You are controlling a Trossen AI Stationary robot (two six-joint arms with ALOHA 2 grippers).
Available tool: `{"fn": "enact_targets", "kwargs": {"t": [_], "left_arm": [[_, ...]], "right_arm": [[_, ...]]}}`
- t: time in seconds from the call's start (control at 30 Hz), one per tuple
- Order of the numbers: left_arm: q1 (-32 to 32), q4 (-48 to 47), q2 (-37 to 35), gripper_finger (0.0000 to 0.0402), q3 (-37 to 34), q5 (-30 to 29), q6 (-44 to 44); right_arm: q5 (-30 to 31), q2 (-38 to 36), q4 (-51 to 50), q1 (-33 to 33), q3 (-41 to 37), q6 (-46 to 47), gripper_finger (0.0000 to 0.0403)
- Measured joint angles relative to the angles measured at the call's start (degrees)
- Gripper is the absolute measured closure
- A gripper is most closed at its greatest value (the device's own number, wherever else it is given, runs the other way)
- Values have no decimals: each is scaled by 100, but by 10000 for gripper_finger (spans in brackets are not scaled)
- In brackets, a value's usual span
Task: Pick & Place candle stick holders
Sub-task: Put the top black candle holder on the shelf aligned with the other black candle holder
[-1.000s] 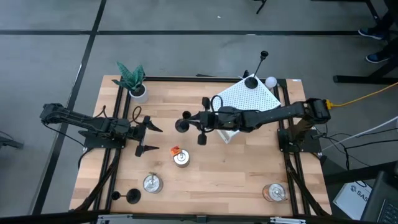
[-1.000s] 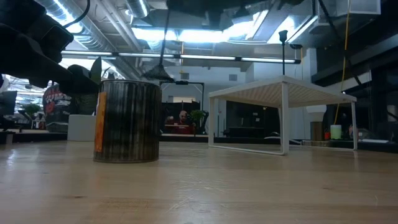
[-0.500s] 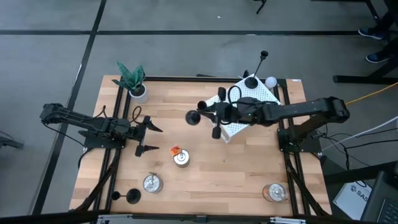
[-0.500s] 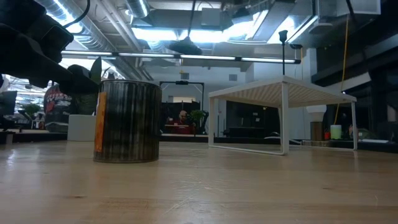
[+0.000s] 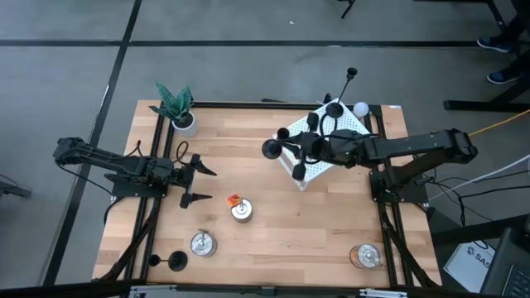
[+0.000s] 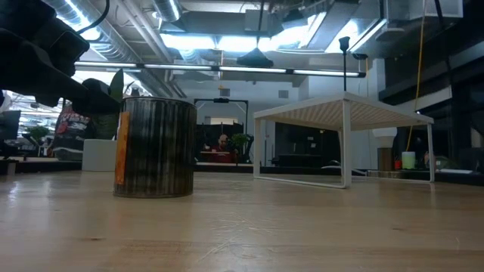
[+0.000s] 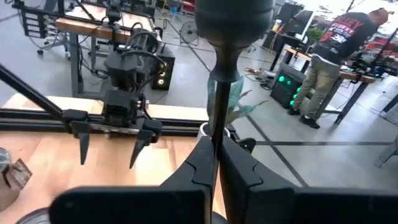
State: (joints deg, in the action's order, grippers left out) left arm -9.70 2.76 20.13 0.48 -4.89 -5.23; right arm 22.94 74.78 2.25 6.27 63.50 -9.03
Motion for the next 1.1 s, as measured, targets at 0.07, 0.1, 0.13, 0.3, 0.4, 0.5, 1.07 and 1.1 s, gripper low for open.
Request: {"fn": "enact_targets", "kwargs": {"t": [0.07,0.1,0.13,0.3,0.4,0.5,1.07,1.1], "left_arm": [[0,-1,0,2,1,0,0],[0,-1,0,2,0,0,0],[-1,1,-1,2,0,0,0],[1,-1,1,2,-1,0,0],[0,-1,1,2,0,0,0],[1,-1,1,2,0,0,0],[1,0,-1,2,1,0,0],[1,1,-1,2,0,0,0]], "right_arm": [[13,-125,81,-106,-161,66,393],[31,-197,99,-160,-240,103,393],[65,-270,91,-216,-308,120,393],[83,-562,123,-416,-633,246,394],[98,-689,108,-478,-840,207,394],[107,-817,147,-530,-1026,107,394],[1095,-896,-482,-1366,-1143,303,393],[1097,-896,-532,-1419,-1143,331,393]]}}
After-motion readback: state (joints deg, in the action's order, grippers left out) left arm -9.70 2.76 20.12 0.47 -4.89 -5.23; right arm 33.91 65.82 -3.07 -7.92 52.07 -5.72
